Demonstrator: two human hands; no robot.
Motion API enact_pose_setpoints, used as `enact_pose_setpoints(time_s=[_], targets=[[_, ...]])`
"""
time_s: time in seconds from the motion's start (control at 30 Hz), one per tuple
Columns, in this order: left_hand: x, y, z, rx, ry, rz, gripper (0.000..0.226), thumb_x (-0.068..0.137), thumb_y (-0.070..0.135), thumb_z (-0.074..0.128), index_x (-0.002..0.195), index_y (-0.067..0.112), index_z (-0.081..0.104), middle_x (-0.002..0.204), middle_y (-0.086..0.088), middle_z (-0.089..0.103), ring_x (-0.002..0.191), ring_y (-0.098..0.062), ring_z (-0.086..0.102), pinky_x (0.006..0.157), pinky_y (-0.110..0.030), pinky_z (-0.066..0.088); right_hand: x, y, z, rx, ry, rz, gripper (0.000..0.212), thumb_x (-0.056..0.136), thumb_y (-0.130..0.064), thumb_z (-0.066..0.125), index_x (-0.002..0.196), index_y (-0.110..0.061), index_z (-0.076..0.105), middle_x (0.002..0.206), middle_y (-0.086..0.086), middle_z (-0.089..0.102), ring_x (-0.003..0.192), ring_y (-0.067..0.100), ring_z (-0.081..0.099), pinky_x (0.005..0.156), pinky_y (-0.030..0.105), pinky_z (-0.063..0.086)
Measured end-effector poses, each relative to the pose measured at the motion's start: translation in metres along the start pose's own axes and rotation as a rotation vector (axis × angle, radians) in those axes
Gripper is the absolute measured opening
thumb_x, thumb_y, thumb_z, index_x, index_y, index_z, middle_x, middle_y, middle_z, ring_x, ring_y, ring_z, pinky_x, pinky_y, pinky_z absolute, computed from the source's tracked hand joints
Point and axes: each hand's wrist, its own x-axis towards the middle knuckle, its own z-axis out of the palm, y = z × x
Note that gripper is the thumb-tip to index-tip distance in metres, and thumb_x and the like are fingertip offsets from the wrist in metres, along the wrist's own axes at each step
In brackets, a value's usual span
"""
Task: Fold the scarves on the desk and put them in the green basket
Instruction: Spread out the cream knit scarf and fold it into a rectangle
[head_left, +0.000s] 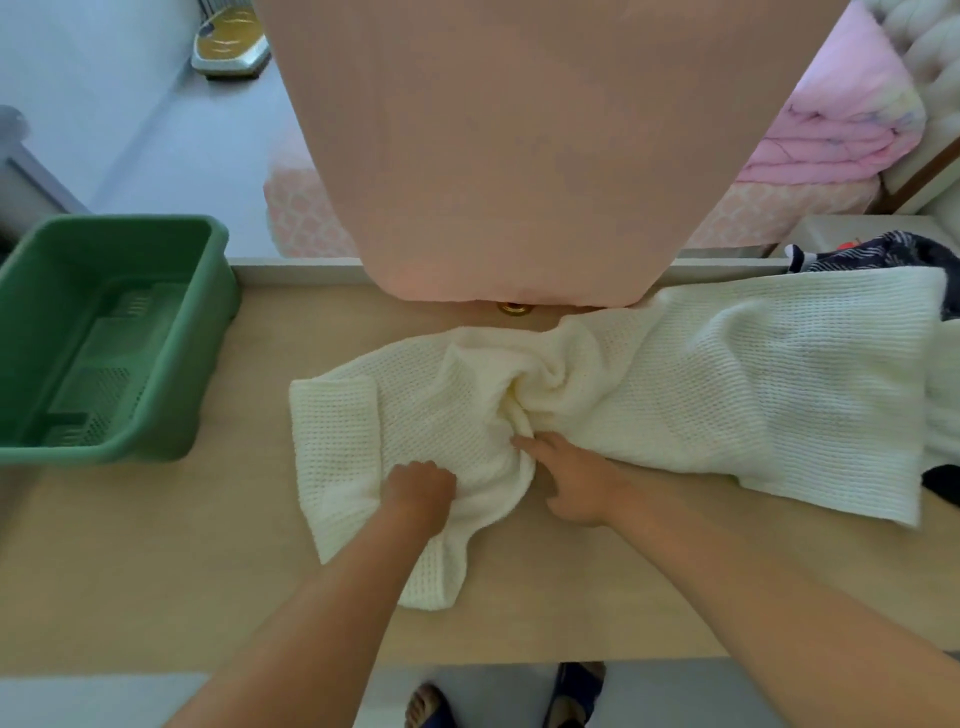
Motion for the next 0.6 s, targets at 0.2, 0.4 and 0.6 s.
enact_pose_setpoints(time_s=[0.2, 0.4, 0.6], targets=[[-0.017, -0.067, -0.012, -0.045, 0.069, -0.230, 0.027, 0.094, 0.014, 0.046, 0.116, 0.015, 0.063, 0.114, -0.005, 0.056, 0.108, -0.023, 0.055, 0.096, -0.037, 0.043, 0.003, -0.026, 0.001, 0.134, 0.242, -0.045, 0.043, 0.086, -0.008, 0.055, 0.124, -0.027, 0.053, 0.109, -0.004, 0.056, 0.098, 0.015, 0.055, 0.082, 0.029, 0.046], [-0.008, -0.016, -0.003, -0.647, 0.185, 0.012, 0.065, 0.076, 0.053, 0.073, 0.131, 0.029, 0.046, 0.129, 0.005, 0.040, 0.119, -0.016, 0.041, 0.094, -0.037, 0.045, 0.012, 0.008, 0.000, -0.206, 0.369, 0.088, 0.053, 0.085, -0.003, 0.056, 0.133, -0.023, 0.049, 0.135, 0.003, 0.039, 0.119, 0.022, 0.040, 0.095, 0.037, 0.038], [-0.005, -0.030, 0.015, -0.464, 0.178, -0.004, 0.056, 0.086, -0.004, 0.051, 0.133, 0.025, 0.053, 0.130, 0.000, 0.052, 0.118, -0.020, 0.050, 0.092, -0.031, 0.045, 0.014, 0.022, 0.005, -0.188, 0.341, 0.209, 0.066, 0.093, 0.003, 0.048, 0.150, -0.023, 0.029, 0.139, 0.007, 0.038, 0.112, 0.025, 0.047, 0.093, 0.039, 0.046]])
